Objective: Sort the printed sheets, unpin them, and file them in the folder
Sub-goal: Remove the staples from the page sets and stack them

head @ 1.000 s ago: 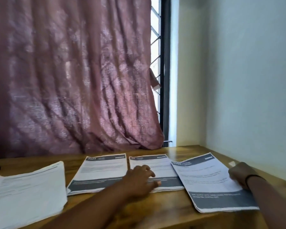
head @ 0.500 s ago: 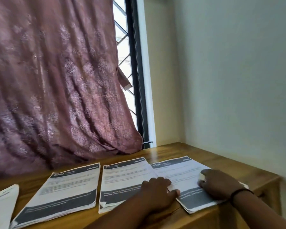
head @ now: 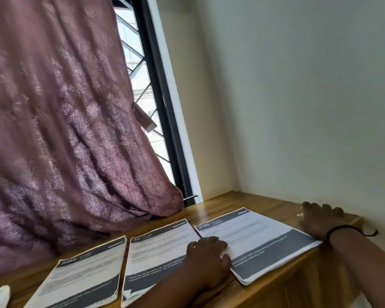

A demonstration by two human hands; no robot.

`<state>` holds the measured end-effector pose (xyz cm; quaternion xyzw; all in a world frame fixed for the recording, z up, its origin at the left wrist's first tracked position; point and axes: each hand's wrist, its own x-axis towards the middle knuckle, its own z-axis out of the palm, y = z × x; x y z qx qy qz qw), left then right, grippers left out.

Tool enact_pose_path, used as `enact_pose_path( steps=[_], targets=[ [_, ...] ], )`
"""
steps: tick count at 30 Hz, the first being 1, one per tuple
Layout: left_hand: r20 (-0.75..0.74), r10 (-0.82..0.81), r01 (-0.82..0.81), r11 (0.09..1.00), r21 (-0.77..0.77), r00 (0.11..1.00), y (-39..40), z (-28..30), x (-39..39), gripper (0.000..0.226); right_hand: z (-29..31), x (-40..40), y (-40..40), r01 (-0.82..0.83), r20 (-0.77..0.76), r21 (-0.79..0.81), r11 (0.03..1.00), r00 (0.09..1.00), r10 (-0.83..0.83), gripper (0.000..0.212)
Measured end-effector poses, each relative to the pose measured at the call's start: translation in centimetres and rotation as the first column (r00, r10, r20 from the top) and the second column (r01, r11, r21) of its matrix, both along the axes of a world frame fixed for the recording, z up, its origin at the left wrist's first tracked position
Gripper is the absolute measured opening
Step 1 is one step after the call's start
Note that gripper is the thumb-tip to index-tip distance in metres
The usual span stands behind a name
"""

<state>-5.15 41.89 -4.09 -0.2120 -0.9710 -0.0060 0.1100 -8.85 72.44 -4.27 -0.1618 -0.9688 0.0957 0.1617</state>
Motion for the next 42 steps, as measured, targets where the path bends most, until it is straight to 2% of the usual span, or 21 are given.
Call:
enact_pose_path(
  steps=[3,7,9,12,15,17,19,21,24,26,27,29,31,33,36,42],
  targets=[
    [0.064,-0.044,0.044,0.999,-0.004,0.997,1.7,0.2,-1.1,0.048,-0.1,0.8,0.7,-0.023,-0.063,-0.120,0.992,0.998,0.016,0.043],
    [0.225,-0.054,0.011,0.982,0.190,0.973,3.6,-0.3,-2.3,0.049,-1.0,1.4,1.0,0.037,-0.245,-0.330,0.943,0.962,-0.124,0.041],
    [0.237,-0.050,-0.004,0.975,0.222,0.970,3.9,-0.5,-2.6,0.050,-1.1,1.4,1.3,0.100,-0.286,-0.314,0.944,0.938,-0.194,0.029],
    [0.247,-0.043,-0.019,0.969,0.244,0.968,3.9,-0.6,-2.6,0.055,-1.0,1.4,1.4,0.171,-0.190,-0.195,0.966,0.959,-0.208,0.031],
    [0.149,-0.047,-0.006,0.941,0.338,0.988,3.7,-0.8,-2.0,0.057,-1.0,1.5,1.4,0.172,-0.088,-0.176,0.969,0.978,-0.190,0.043],
    [-0.009,-0.058,0.057,0.930,0.364,0.998,3.3,-0.9,-1.4,0.051,-1.0,1.7,1.7,0.143,-0.060,-0.230,0.963,0.985,-0.161,0.047],
    [-0.160,-0.082,0.133,0.931,0.340,0.984,3.0,-1.0,-0.6,0.051,-1.6,1.7,2.2,0.120,-0.098,-0.289,0.950,0.983,-0.154,0.046],
    [-0.261,-0.103,0.187,0.928,0.321,0.960,2.4,-1.0,0.0,0.068,-1.7,1.4,1.9,0.164,-0.146,-0.365,0.917,0.962,-0.230,0.046],
    [-0.322,-0.094,0.175,0.957,0.231,0.942,1.4,-1.0,0.7,0.084,-0.1,0.9,-0.7,0.278,-0.104,-0.353,0.893,0.937,-0.333,0.055],
    [-0.324,-0.055,0.126,0.972,0.200,0.944,0.4,-1.1,1.1,0.094,1.9,0.6,-4.5,0.197,-0.186,-0.273,0.942,0.949,-0.253,0.056],
    [-0.323,-0.030,0.098,0.976,0.196,0.946,-0.4,-1.1,1.3,0.097,3.0,0.5,-7.0,0.114,-0.244,-0.212,0.971,0.956,-0.165,0.056],
    [-0.315,0.031,0.023,0.986,0.165,0.949,-1.9,-1.0,1.6,0.088,4.5,0.8,-12.9,-0.081,-0.313,-0.051,0.995,0.948,0.061,0.058],
    [-0.280,0.120,-0.085,0.987,0.133,0.952,-3.7,-0.8,2.3,0.079,4.8,1.9,-19.4,-0.271,-0.316,0.128,0.954,0.901,0.298,0.060],
    [-0.193,0.229,-0.201,0.967,0.156,0.954,-6.0,-0.4,3.6,0.078,4.2,3.1,-25.2,-0.435,-0.291,0.227,0.871,0.824,0.487,0.055],
    [-0.083,0.382,-0.369,0.919,0.138,0.920,-10.4,0.1,6.1,0.083,3.1,4.6,-31.2,-0.594,-0.259,0.165,0.788,0.745,0.615,0.049],
    [-0.054,0.561,-0.549,0.823,0.149,0.826,-23.6,2.3,11.4,0.074,2.2,7.7,-41.9,-0.743,-0.105,0.083,0.664,0.656,0.747,0.061]
  ],
)
